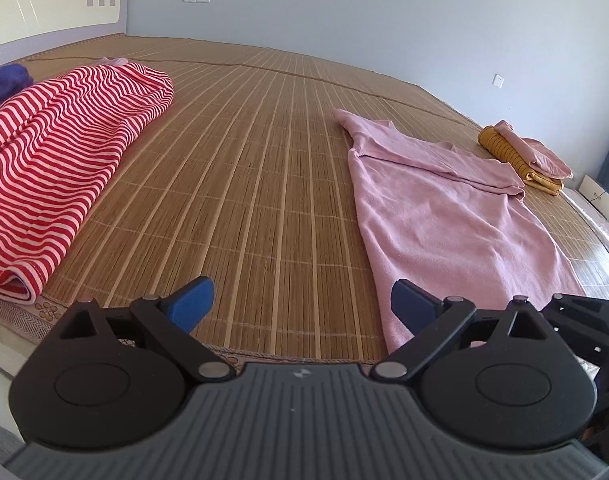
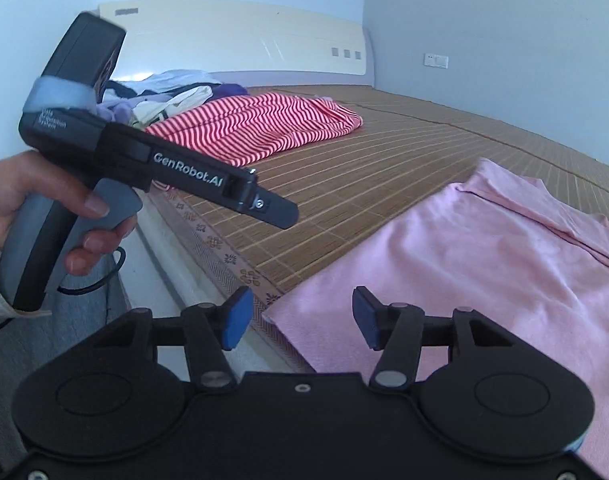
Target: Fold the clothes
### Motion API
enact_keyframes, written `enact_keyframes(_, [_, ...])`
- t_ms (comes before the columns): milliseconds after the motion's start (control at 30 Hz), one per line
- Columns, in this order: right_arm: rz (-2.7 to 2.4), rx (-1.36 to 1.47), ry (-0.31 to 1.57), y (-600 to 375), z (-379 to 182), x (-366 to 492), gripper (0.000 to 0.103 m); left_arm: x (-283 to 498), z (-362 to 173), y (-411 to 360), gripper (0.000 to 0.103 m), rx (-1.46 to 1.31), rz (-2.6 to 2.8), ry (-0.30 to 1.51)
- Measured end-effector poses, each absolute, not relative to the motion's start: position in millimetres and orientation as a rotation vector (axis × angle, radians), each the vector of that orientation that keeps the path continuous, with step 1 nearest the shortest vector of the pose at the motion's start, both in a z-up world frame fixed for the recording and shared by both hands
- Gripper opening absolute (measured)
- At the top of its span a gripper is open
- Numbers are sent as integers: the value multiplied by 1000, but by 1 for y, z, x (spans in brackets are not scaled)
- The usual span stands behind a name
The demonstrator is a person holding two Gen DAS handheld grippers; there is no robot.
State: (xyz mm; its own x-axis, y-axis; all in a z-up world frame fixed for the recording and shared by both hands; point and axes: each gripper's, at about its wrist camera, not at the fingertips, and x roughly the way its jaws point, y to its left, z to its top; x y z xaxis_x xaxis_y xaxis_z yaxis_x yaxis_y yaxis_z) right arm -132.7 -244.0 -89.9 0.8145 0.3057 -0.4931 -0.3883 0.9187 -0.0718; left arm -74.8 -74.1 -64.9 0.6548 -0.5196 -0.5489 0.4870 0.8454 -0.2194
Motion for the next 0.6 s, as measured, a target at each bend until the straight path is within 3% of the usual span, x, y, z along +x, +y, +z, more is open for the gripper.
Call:
enact_keyframes(200, [340, -252, 551, -239, -101, -119, 55, -71, -76, -69, 98, -107, -622, 660])
enact_keyframes(233, [339, -237, 558, -244, -101, -119, 41, -69, -77, -68, 98, -123, -629, 662])
enact_keyframes(267, [334, -205, 574, -250, -99, -118, 17, -67, -78, -67, 98, -140, -640, 666])
enact_keyframes(300, [324, -170, 577, -258, -96, -118, 8, -66, -79, -66, 98, -156, -651, 669])
enact_keyframes(600, [376, 347, 463, -331, -80, -126, 8, -63, -75, -62, 98, -251, -700, 655])
